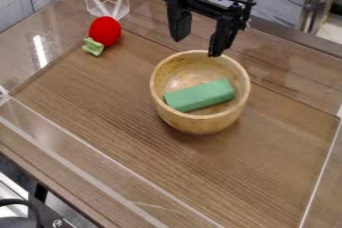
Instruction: Move the red fruit to the right
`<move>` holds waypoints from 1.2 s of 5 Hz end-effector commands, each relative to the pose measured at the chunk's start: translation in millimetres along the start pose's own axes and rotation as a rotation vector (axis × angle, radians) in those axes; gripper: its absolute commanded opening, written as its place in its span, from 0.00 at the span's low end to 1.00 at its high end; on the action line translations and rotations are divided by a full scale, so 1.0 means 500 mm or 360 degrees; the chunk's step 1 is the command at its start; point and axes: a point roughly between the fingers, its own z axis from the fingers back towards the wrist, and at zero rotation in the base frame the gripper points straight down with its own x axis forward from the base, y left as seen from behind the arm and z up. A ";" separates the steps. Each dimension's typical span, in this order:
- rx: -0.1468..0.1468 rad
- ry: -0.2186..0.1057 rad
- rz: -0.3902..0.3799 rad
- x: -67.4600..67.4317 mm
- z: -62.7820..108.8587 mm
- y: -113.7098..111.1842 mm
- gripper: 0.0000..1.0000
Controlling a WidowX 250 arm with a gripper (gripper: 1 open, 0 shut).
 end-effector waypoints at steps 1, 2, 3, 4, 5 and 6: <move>-0.0002 0.0029 -0.0008 -0.007 0.002 0.021 1.00; -0.0007 0.0049 0.0020 0.004 -0.018 0.023 1.00; -0.0012 0.0000 0.0131 0.017 -0.024 0.108 1.00; -0.0007 -0.0056 0.0243 0.030 -0.033 0.209 1.00; 0.0009 -0.0091 0.0341 0.043 -0.050 0.310 1.00; 0.0023 -0.0112 0.0407 0.059 -0.075 0.371 1.00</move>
